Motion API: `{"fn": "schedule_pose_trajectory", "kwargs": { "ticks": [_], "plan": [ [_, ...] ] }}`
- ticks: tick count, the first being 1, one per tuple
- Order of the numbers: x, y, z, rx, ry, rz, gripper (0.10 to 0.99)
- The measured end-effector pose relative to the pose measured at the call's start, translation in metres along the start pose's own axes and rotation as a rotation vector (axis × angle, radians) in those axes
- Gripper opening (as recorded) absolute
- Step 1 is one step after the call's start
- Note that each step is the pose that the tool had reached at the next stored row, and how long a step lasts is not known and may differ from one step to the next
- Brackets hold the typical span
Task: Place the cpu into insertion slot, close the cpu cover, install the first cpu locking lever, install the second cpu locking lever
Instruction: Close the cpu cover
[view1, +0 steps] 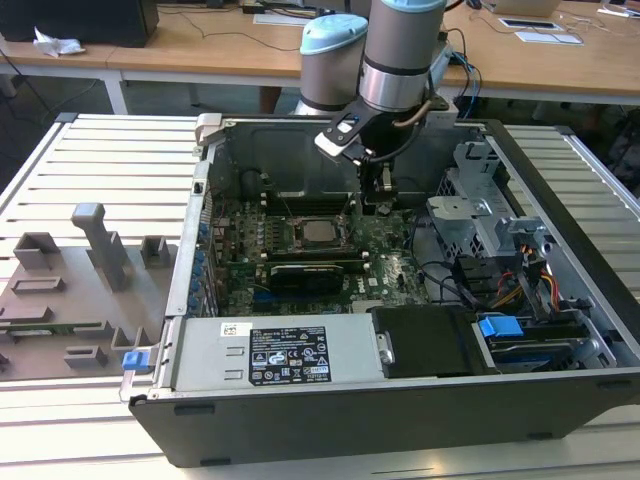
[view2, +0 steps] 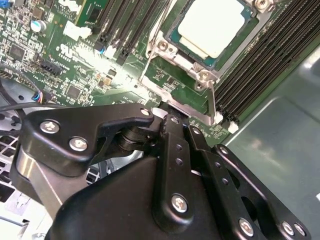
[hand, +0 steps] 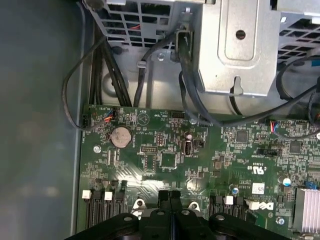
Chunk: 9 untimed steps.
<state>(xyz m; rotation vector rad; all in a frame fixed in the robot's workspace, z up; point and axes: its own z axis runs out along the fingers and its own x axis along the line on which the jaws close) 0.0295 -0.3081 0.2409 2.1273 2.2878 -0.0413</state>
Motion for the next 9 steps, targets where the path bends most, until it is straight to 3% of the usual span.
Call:
{"fn": "schedule_pose_trajectory", "kwargs": {
  "ticks": [9],
  "plan": [
    [0.0010, -0.0131, 0.0001, 0.000, -0.0001, 0.000, 0.106]
  ]
}}
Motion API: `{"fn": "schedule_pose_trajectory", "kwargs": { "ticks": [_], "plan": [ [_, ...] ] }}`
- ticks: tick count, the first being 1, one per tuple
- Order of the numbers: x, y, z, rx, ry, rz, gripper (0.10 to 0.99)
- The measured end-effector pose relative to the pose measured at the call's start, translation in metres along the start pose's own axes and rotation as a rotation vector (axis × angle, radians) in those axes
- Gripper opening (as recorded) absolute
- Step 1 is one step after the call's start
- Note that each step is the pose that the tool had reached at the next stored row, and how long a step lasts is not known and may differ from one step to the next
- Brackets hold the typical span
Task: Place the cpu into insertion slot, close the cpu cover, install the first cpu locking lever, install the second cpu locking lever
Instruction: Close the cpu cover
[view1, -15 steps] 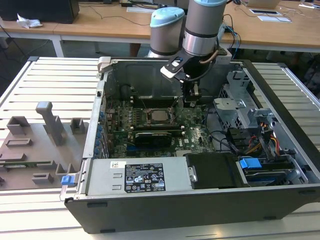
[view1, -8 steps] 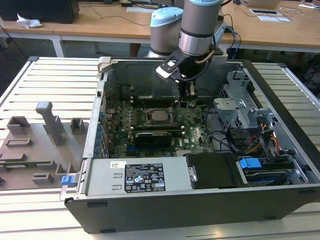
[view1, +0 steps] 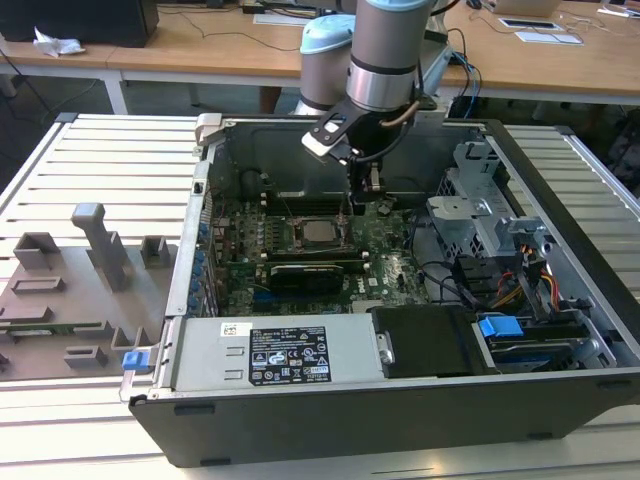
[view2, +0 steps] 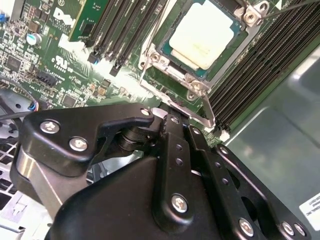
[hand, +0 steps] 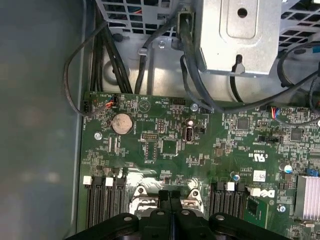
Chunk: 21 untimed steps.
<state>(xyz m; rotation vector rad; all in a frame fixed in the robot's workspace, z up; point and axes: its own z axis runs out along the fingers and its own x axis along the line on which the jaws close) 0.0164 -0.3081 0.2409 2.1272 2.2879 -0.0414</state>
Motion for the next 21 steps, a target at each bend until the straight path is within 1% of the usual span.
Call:
{"fn": "schedule_pose_trajectory", "kwargs": {
  "ticks": [5, 12, 17, 19, 21],
  "plan": [
    [0.0007, -0.0090, 0.0000, 0.000, 0.0000, 0.000, 0.106],
    [0.0012, -0.0169, 0.0001, 0.000, 0.0000, 0.000, 0.106],
    [0.0024, -0.0329, 0.0004, 0.000, 0.0000, 0.000, 0.106],
    [0.0027, -0.0370, 0.0004, 0.000, 0.0000, 0.000, 0.106],
    [0.0029, -0.0393, 0.0004, 0.000, 0.0000, 0.000, 0.106]
  ]
}}
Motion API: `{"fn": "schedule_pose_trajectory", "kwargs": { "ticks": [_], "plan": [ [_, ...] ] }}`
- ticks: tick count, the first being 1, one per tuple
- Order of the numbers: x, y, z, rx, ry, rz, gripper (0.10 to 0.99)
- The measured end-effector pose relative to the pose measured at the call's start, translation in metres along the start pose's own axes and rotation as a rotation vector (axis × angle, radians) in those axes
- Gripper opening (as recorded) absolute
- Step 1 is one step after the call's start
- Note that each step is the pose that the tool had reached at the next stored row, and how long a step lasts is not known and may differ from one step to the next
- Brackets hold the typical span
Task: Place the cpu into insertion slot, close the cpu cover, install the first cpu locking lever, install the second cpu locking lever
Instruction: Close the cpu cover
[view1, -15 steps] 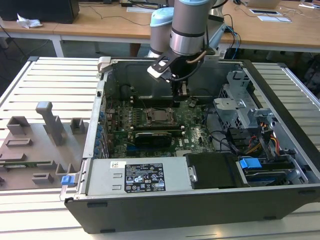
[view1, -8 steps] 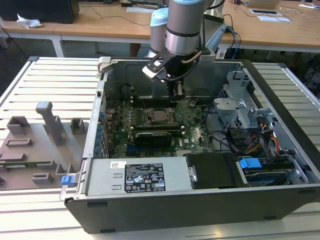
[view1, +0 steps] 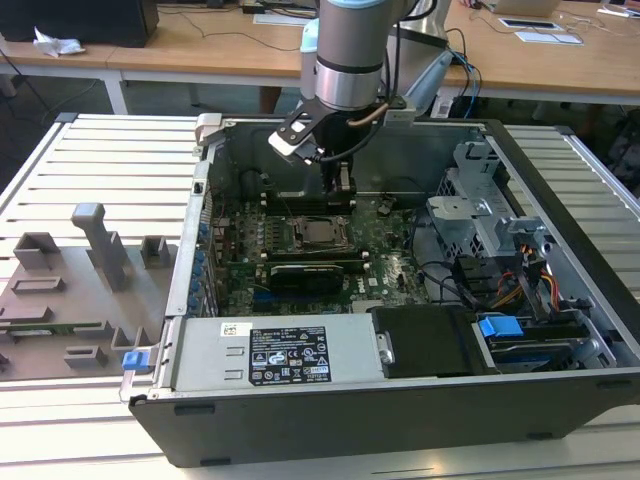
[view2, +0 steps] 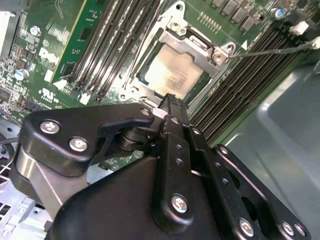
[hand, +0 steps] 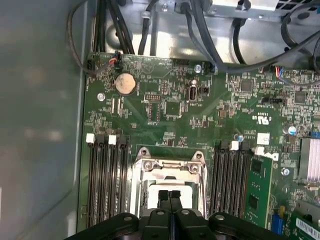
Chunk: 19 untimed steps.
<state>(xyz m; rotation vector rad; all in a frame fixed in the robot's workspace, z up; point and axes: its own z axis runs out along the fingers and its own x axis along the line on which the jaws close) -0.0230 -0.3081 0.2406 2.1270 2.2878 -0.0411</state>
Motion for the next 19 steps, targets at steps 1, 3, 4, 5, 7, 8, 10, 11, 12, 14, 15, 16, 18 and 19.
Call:
{"fn": "schedule_pose_trajectory", "kwargs": {
  "ticks": [1, 3, 4, 5, 7, 8, 10, 11, 12, 14, 15, 16, 18, 19],
  "plan": [
    [0.0001, -0.0009, 0.0000, 0.000, 0.0000, 0.000, 0.106],
    [0.0003, -0.0041, 0.0001, 0.000, 0.0000, 0.000, 0.106],
    [0.0003, -0.0046, 0.0001, 0.000, 0.0000, 0.000, 0.106],
    [0.0004, -0.0050, 0.0001, 0.000, 0.0000, 0.000, 0.106],
    [0.0004, -0.0060, 0.0002, 0.000, 0.0000, 0.000, 0.106],
    [0.0005, -0.0067, 0.0002, 0.000, 0.0000, 0.000, 0.106],
    [0.0008, -0.0106, 0.0006, 0.000, 0.0000, 0.000, 0.106],
    [0.0009, -0.0122, 0.0008, 0.000, -0.0001, 0.000, 0.106],
    [0.0010, -0.0133, 0.0010, 0.000, -0.0001, 0.000, 0.106],
    [0.0012, -0.0159, 0.0016, 0.000, 0.0000, 0.000, 0.106],
    [0.0012, -0.0164, 0.0017, 0.000, 0.0000, 0.000, 0.106],
    [0.0013, -0.0177, 0.0019, 0.000, -0.0001, 0.000, 0.106],
    [0.0015, -0.0193, 0.0021, 0.000, 0.0000, 0.000, 0.106],
    [0.0016, -0.0205, 0.0023, 0.000, 0.0000, 0.000, 0.106]
  ]
}}
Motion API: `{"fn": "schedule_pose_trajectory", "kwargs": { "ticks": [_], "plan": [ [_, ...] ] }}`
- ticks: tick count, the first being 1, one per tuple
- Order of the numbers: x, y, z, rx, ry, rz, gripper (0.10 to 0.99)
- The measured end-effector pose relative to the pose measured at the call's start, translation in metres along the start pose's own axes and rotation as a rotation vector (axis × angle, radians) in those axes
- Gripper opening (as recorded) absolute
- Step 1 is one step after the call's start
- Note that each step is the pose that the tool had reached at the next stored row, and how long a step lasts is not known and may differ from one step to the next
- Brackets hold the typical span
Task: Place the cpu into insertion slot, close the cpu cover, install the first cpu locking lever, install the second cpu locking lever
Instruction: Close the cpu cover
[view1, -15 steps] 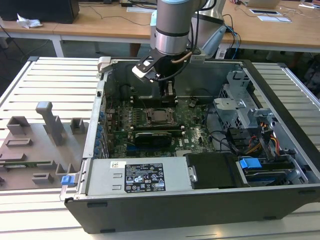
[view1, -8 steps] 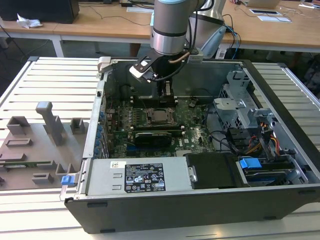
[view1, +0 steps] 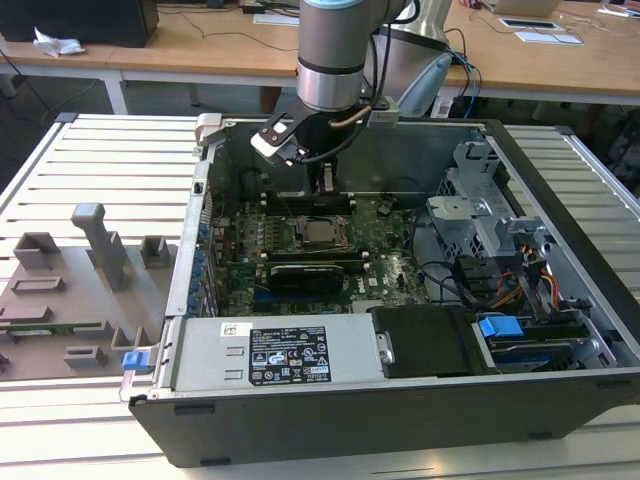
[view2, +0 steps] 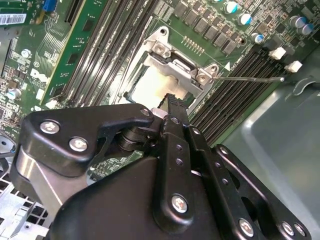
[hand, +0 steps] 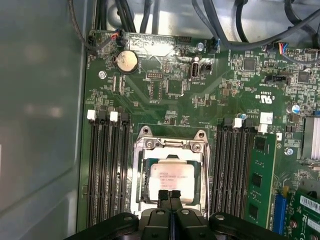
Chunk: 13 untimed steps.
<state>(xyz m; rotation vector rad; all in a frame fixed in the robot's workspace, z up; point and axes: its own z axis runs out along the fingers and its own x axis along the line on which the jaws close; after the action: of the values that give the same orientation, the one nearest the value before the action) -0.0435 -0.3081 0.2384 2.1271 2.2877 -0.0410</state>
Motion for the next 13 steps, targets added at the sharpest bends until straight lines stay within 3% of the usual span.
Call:
{"fn": "schedule_pose_trajectory", "kwargs": {
  "ticks": [10, 13],
  "plan": [
    [0.0011, -0.0084, 0.0052, 0.000, -0.0003, 0.000, 0.106],
    [0.0035, -0.0139, 0.0076, 0.000, -0.0003, 0.000, 0.106]
  ]
}}
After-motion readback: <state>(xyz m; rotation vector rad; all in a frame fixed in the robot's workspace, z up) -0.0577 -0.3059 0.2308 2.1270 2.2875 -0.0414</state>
